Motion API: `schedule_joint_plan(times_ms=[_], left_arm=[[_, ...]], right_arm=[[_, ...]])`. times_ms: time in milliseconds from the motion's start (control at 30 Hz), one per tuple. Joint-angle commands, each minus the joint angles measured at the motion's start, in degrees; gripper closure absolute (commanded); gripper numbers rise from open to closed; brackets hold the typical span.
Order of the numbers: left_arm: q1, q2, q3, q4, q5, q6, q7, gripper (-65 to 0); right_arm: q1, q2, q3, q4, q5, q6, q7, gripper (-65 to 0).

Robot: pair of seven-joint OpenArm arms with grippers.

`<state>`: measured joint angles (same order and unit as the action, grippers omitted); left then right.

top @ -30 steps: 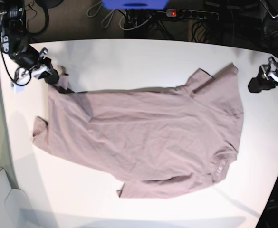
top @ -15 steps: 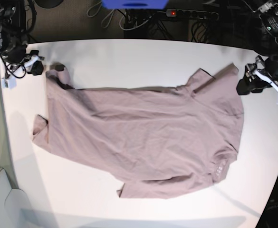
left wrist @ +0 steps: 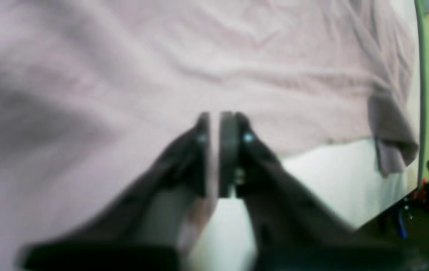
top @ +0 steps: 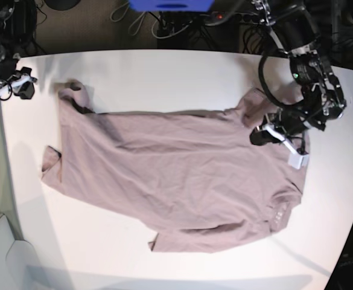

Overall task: Layout the t-shirt on the table in an organized manner, then fold the t-shirt properly
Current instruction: 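Pull the t-shirt sleeve edge outward with the left gripper to flatten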

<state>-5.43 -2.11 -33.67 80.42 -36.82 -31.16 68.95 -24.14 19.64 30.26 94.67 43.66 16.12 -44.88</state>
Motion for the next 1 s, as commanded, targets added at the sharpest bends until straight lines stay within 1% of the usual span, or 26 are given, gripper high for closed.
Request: schedule_joint_plan(times_ms=[0,33,100,133,200,300,367,433,500,600,700,767,867,933,967], left_arm=[[-0.94,-0.48,0.84,-0.55,-0.59,-0.01,-1.39,-2.0],[-1.12,-0.57,1.71,-1.70,-0.50,-0.01,-2.62,-2.8],[-1.12,-0.92,4.09,-3.28,-0.24,0.43,-5.26,0.0],[-1.12,-1.71,5.06,-3.72,0.55,0.43,-6.31,0.0],[-0.77,-3.47,6.90,-4.86,3.89,0.43,-8.16,-0.4],[0.29,-6.55,7.25,-7.94,10.84,-0.10,-10.53,-0.4],[1.87,-9.63,6.64,-9.87,12.42,-0.18,-13.26,-0.4],[3.45,-12.62,5.14,-10.84,11.10,-0.18,-15.01,-0.4],[4.68,-15.69,3.30,-10.93,9.08,-0.27,-15.45,-0.4],[6.09,-20.18,-0.04,-10.49,4.07,-0.27,-15.28,-0.4],[6.09,-25.01,-2.42,-10.40,-0.50,-0.27,-15.28,-0.4],[6.00,-27.21,-4.18,-10.40,-3.23,-0.27,-15.19,-0.4],[5.56,-28.62,-6.99,-10.40,-8.50,-0.27,-12.11,-0.4],[4.77,-28.44,-8.48,-9.87,-13.07,-0.27,-9.21,-0.4],[4.24,-27.74,-8.40,-9.08,-15.09,-0.18,-8.33,-0.4]], right_arm=[[0.01,0.10,0.55,1.02,0.52,0.63,0.97,-17.0],[0.10,0.01,0.55,1.02,0.52,0.63,0.97,-17.0],[0.18,-0.25,0.46,1.02,0.52,0.63,0.97,-17.0],[0.27,-0.25,0.46,1.02,0.52,0.63,0.97,-17.0],[0.36,-0.25,0.38,1.11,0.52,0.63,0.97,-17.0],[0.45,0.10,0.38,1.11,0.60,0.63,0.97,-17.0],[1.50,0.10,0.46,1.11,0.60,0.63,0.97,-17.0],[2.03,0.10,0.55,1.11,0.60,0.63,0.97,-17.0],[2.38,0.10,0.46,1.11,0.60,0.63,0.97,-17.0],[3.70,0.10,0.20,1.19,0.69,0.63,0.80,-17.0],[6.16,0.10,0.20,1.19,0.69,0.63,-2.98,-17.0],[8.10,0.10,0.20,1.19,0.69,0.63,-5.89,-17.0],[10.12,0.01,0.20,2.51,0.69,0.63,-8.26,-17.0],[11.44,-0.17,0.11,4.18,0.69,0.63,-8.70,-17.0],[12.05,-0.17,-0.15,4.98,0.69,0.63,-8.70,-17.0]])
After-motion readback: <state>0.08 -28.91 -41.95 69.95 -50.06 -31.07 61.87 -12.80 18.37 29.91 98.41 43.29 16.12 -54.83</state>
